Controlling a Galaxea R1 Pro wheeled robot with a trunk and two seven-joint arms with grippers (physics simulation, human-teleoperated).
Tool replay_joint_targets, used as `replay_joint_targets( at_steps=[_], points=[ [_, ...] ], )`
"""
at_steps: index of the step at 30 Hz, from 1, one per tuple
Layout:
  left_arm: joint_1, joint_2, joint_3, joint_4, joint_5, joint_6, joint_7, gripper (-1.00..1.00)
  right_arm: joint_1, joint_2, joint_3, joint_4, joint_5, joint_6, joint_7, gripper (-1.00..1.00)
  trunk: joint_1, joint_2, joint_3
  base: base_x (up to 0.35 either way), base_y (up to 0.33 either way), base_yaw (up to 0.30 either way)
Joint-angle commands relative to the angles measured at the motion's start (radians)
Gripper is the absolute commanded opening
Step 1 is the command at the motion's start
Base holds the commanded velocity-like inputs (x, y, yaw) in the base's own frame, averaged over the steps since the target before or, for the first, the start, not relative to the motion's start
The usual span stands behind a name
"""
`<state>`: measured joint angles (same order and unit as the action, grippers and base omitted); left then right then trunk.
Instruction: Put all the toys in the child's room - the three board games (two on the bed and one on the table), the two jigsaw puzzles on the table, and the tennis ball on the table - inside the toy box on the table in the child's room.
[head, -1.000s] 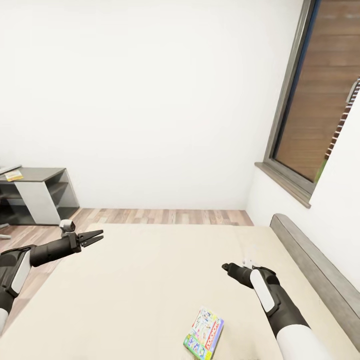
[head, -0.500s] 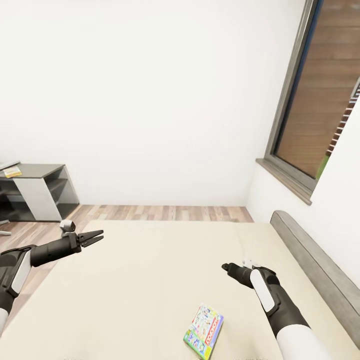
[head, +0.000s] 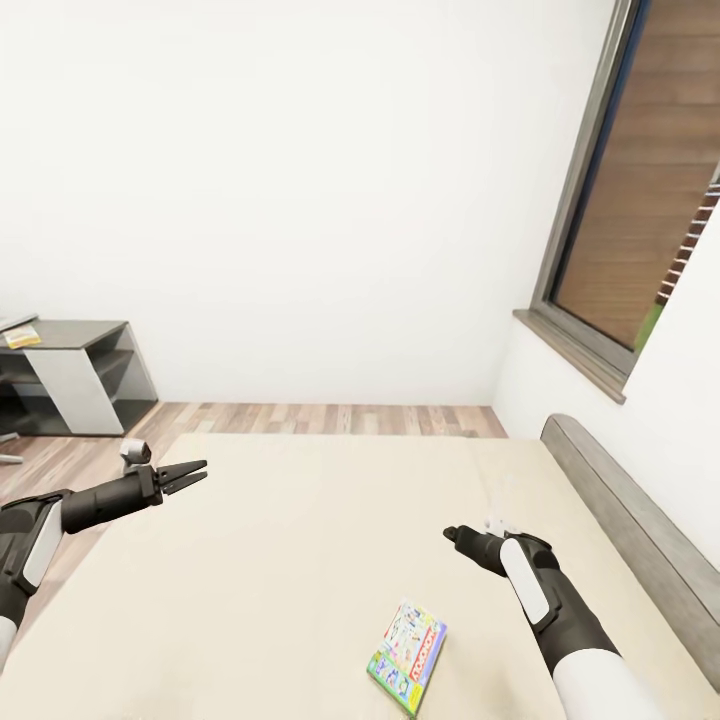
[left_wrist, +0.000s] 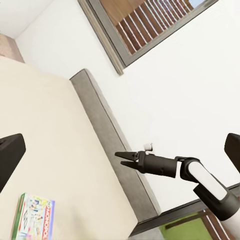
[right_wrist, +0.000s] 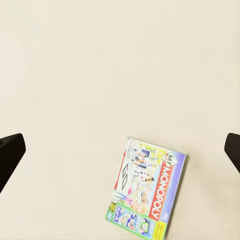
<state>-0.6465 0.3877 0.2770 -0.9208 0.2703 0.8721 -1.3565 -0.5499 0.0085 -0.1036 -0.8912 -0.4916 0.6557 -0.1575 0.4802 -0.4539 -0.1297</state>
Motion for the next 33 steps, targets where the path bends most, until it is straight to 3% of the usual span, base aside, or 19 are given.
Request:
replay_joint_targets(
  at_steps=[1, 33],
  points=[
    [-0.001, 0.0, 0.0, 0.0, 0.002, 0.01, -0.002, 1.0, -0.001, 0.001, -0.002, -0.002, -0.011, 0.004, -0.008, 1.0, 0.001, -0.002, -0.004, 0.0, 0.0, 0.0],
    [-0.001, -0.001, 0.001, -0.001, 0.003, 0.01, -0.001, 1.0, -0.001, 0.001, 0.018, -0.002, -0.013, -0.001, -0.008, 1.0, 0.001, -0.002, -0.057, 0.0, 0.0, 0.0]
  ],
)
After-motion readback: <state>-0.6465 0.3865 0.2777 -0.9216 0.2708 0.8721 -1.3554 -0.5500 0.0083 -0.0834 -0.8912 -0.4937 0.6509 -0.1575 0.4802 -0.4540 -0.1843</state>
